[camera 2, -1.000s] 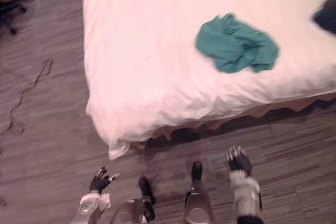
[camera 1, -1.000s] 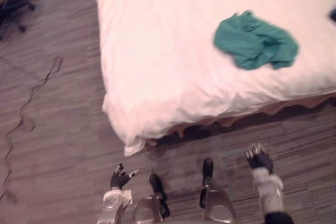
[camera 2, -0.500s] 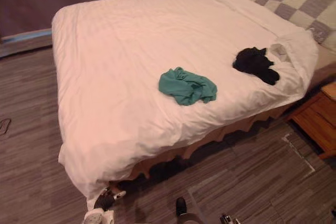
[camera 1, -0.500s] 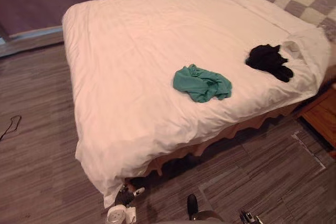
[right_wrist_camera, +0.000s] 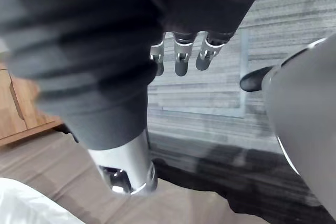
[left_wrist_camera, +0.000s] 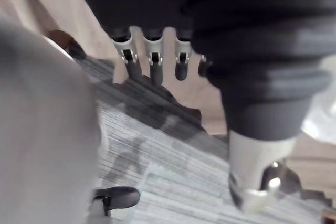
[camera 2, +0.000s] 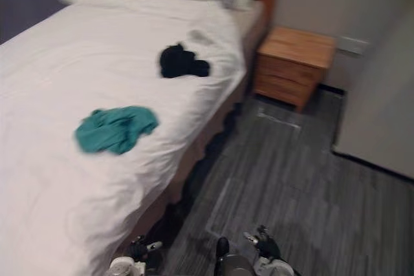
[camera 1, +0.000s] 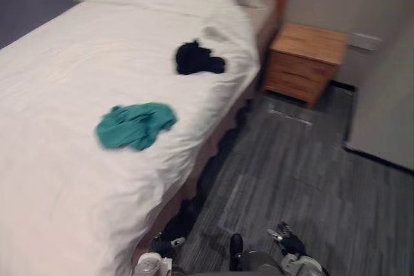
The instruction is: Tidy the bed and pick cloth on bed and put in laundry
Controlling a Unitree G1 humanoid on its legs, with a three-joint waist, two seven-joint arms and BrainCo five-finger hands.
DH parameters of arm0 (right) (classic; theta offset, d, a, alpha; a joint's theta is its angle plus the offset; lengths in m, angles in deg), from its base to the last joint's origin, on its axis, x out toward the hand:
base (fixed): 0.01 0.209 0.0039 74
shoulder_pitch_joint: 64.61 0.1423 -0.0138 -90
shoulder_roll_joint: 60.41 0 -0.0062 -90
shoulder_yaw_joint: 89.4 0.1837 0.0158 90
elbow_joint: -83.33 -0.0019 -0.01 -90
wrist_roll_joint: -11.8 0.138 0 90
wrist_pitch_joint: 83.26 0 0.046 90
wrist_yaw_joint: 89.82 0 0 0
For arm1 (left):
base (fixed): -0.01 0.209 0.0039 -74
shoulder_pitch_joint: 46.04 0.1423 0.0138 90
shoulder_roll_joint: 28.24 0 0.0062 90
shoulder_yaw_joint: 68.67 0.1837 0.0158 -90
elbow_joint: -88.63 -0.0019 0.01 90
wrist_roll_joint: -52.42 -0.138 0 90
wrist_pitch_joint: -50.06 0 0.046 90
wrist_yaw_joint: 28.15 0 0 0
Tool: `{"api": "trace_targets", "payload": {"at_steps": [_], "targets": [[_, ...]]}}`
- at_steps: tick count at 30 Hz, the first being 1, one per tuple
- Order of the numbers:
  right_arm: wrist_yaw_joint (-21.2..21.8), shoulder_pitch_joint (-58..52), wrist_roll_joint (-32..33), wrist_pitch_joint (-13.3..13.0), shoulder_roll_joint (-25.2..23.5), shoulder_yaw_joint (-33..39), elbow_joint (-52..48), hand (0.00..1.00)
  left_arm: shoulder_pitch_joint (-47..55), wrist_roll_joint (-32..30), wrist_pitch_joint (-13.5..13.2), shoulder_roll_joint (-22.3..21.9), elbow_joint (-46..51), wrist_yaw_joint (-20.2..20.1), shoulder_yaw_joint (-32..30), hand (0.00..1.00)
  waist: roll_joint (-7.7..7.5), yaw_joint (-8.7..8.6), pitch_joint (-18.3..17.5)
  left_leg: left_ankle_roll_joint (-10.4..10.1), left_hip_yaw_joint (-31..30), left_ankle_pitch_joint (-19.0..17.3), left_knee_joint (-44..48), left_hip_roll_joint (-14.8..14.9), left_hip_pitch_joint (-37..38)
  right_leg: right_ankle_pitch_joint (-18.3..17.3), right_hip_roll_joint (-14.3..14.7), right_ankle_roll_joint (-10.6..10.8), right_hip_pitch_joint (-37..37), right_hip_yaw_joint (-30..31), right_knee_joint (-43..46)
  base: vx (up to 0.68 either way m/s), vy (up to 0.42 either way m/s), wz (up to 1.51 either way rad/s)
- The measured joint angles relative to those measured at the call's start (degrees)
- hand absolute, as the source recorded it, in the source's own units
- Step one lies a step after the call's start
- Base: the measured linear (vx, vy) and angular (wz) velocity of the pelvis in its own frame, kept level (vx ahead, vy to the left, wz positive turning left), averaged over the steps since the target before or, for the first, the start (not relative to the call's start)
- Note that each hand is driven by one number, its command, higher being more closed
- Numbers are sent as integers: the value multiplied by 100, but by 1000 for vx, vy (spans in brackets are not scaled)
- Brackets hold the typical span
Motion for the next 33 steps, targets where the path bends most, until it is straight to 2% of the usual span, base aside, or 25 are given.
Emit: {"api": "trace_targets", "payload": {"at_steps": [1, 2, 4, 6, 9, 13, 14, 22, 25, 26, 27, 28, 30, 33], "targets": [[-31, -105, -152, 2, -14, -64, 12, 0, -73, 86, 9, 13, -68, 58, -39, 0, -97, -83, -22, 70, 161, 68, -224, -29, 106, 61, -39, -27, -130, -211, 233, 278, 146, -160], [-57, -243, -125, 52, -20, -119, 17, 0, -199, 142, 0, 4, -88, 98, -53, 0, -229, -55, -80, 107, 402, 183, -395, -67, 228, 161, -118, -76, -34, -175, 120, 306, 143, -123], [-113, -264, -199, 54, -25, -151, -18, 0, -320, 228, 2, -51, -133, 99, -51, 0, -196, -82, -86, 142, 593, 378, -602, -77, 407, 339, -94, -75, 91, 46, -146, 194, 107, -77], [-168, -324, -370, 56, -44, -152, -93, 0, -490, 356, -9, -141, -137, 96, -60, 0, -203, -93, -126, 113, 705, 807, -750, -238, 574, 356, -124, -65, 124, 146, -143, 154, 101, -65], [-165, -328, -355, 31, -135, -148, -112, 0, -642, 461, -64, -154, -314, 117, -55, 0, -96, -181, -224, 159, 727, 897, -803, -279, 672, 344, -106, -47, 141, 166, -166, 164, 117, -51], [-163, -362, -356, 6, -249, 50, -72, 0, -694, 692, -77, -145, -452, 164, -76, 0, -178, -240, -286, 143, 717, 936, -787, -279, 799, 314, -141, -4, 334, 88, -286, 61, 52, -9], [-27, -406, -361, 60, -473, 509, 272, 0, -138, 796, 523, -135, -761, 510, -1231, 0, -330, -140, -616, 93, 1345, 881, -749, -126, 1094, 129, -313, -59, 696, -799, -588, 24, 60, 3], [-30, -403, -358, 61, -472, 508, 280, 0, -140, 797, 523, -131, -767, 507, -1226, 0, -338, -140, -613, 93, 1350, 882, -773, -183, 1074, 156, -379, -25, 699, -837, -588, -36, 79, 3], [-154, -384, -286, 129, -490, 517, 265, 0, -147, 800, 521, -112, -727, 492, -1217, 0, -379, -142, -567, 91, 1779, 880, -791, -150, 1085, 149, -431, 68, 647, -993, -588, -104, 96, 19], [-209, -375, -212, 165, -505, 552, 258, 0, -137, 801, 527, -107, -695, 492, -1216, 0, -370, -146, -551, 85, 1931, 877, -828, -109, 1091, -57, -513, 18, 645, -1354, -586, -105, 79, 20], [-253, -377, -126, 196, -499, 570, 261, 0, -125, 802, 544, -110, -692, 489, -1212, 0, -368, -133, -551, 76, 2042, 872, -868, -82, 1115, -108, -613, 34, 653, -1874, -579, -61, 67, -3], [-318, -380, -117, 230, -511, 593, 268, 0, -81, 802, 563, -83, -693, 488, -1213, 0, -348, -78, -519, 22, 2155, 839, -877, -58, 1173, -13, -670, 52, 670, -2237, -559, -24, 61, -25], [-496, -413, -95, 274, -522, 748, 265, 0, -27, 818, 594, -10, -691, 493, -1213, 0, -346, -83, -504, -34, 2262, 802, -888, 11, 1279, 83, -608, -3, 818, -2241, -555, 13, 14, -24], [-690, -416, -137, 314, -503, 1012, 260, 0, -39, 857, 608, -18, -628, 500, -1217, 0, -333, -89, -454, -82, 2285, 774, -885, 76, 1333, -10, -560, 18, 820, -2278, -585, -12, -12, 4]]}}
